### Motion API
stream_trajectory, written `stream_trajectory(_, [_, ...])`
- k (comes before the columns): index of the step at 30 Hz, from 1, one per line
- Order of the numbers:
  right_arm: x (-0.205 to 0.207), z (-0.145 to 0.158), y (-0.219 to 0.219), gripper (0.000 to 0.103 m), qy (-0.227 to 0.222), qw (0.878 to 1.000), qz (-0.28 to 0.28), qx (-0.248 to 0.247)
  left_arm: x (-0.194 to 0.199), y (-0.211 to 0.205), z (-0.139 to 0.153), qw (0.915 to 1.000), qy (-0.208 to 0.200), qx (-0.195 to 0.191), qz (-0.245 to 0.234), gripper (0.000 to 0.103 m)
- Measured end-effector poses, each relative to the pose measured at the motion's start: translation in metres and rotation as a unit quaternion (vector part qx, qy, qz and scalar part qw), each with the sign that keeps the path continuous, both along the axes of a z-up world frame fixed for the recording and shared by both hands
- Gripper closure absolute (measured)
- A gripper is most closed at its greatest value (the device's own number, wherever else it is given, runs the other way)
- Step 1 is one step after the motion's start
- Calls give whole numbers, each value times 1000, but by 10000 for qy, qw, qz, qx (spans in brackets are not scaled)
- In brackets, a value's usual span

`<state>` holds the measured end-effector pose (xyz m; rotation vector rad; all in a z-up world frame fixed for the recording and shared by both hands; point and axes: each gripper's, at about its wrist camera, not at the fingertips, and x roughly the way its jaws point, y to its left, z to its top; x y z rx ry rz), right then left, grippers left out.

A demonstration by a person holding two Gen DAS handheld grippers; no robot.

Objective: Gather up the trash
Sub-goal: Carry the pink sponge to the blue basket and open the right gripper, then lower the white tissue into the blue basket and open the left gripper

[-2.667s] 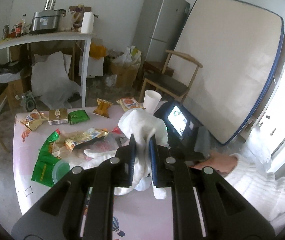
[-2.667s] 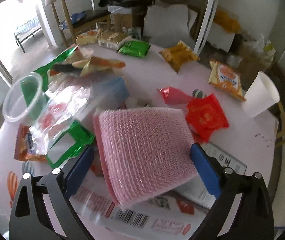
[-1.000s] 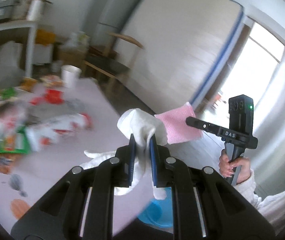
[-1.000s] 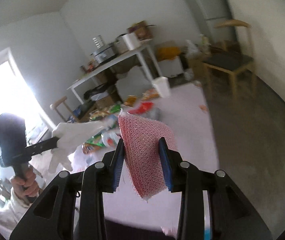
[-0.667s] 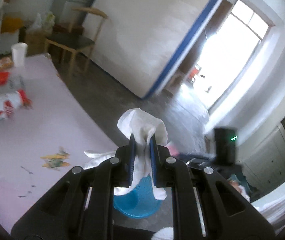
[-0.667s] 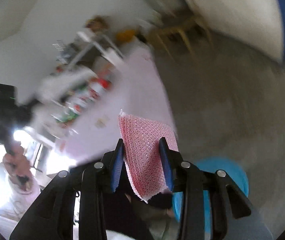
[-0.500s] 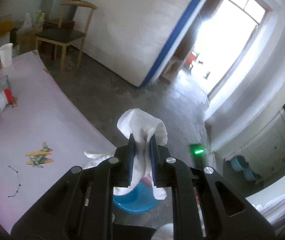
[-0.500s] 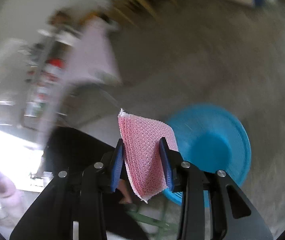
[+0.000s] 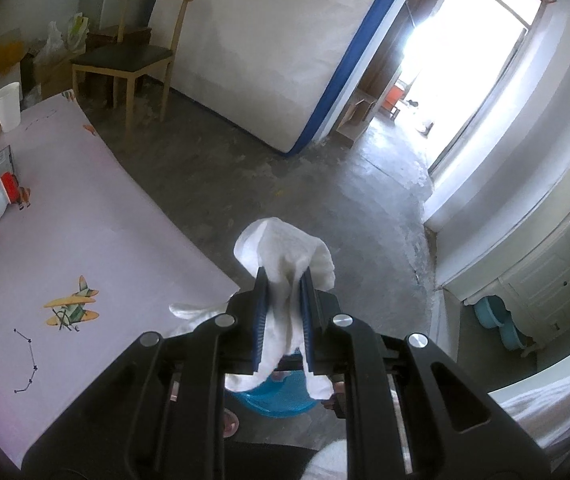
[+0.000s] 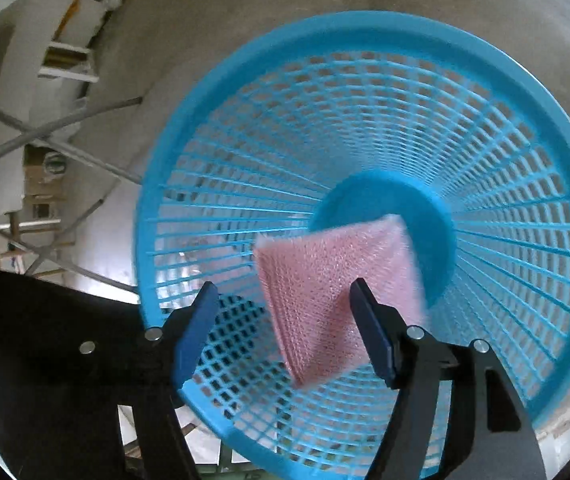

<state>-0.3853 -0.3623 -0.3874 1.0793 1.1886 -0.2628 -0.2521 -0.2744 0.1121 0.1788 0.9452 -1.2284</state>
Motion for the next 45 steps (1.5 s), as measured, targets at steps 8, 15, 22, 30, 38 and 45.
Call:
stream_trajectory(8, [-4, 21, -1, 24, -599, 9977, -258, 181, 3, -25, -17, 9993, 233, 165, -221, 90])
stream_trajectory(15, [-13, -19, -22, 6, -119, 9941, -672, 839, -5, -43, -30, 9984, 275, 186, -458, 90])
stream_trajectory(22, [-11, -45, -27, 11, -534, 9818, -1095, 1460, -3, -46, -41, 9977, 372, 300, -476, 89])
stream_trajectory(30, [-8, 5, -22, 19, -352, 9976, -585, 133, -2, -55, -57, 9959, 518, 475, -577, 87])
stream_trajectory(38, [-104, 89, -56, 19, -443, 9860, -1499, -588, -37, -97, -129, 9835, 754, 1286, -1026, 68])
stream_trajectory(45, [-154, 131, -82, 19, -504, 9729, -2057, -934, -61, -138, -200, 9732, 454, 1897, -1217, 40])
